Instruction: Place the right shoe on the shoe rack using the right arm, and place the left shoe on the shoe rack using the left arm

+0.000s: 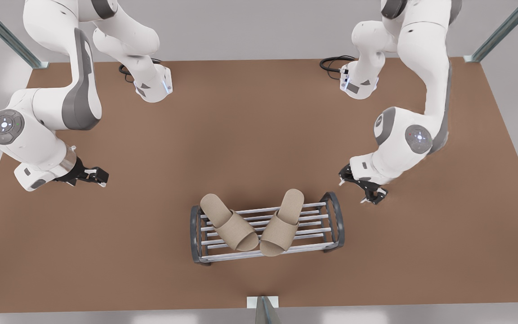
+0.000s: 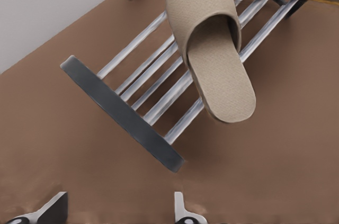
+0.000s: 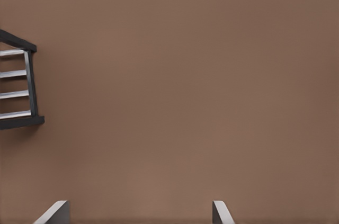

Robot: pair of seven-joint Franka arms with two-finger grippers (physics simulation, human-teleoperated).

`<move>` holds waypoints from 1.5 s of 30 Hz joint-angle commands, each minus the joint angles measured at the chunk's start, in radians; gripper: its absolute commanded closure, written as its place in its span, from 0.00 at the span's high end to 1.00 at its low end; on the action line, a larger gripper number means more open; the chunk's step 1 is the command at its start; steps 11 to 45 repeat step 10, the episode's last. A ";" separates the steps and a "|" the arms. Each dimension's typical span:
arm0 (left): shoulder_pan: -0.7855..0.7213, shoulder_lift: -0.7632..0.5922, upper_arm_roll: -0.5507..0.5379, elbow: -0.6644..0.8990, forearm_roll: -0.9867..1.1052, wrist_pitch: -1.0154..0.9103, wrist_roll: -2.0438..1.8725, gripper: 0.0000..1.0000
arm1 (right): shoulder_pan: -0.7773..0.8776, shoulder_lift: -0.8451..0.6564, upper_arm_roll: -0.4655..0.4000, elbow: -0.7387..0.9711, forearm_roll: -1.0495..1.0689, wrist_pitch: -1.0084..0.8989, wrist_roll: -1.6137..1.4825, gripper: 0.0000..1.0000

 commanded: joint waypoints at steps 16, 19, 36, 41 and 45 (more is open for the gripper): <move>0.049 -0.009 0.092 0.402 0.004 -0.737 -0.569 1.00 | -0.003 -0.001 0.000 0.000 0.003 -0.002 -0.011 1.00; 0.049 -0.009 0.092 0.402 0.004 -0.737 -0.569 1.00 | -0.003 -0.001 0.000 0.000 0.003 -0.002 -0.011 1.00; 0.049 -0.009 0.092 0.402 0.004 -0.737 -0.569 1.00 | -0.003 -0.001 0.000 0.000 0.003 -0.002 -0.011 1.00; 0.049 -0.009 0.092 0.402 0.004 -0.737 -0.569 1.00 | -0.003 -0.001 0.000 0.000 0.003 -0.002 -0.011 1.00; 0.049 -0.009 0.092 0.402 0.004 -0.737 -0.569 1.00 | -0.003 -0.001 0.000 0.000 0.003 -0.002 -0.011 1.00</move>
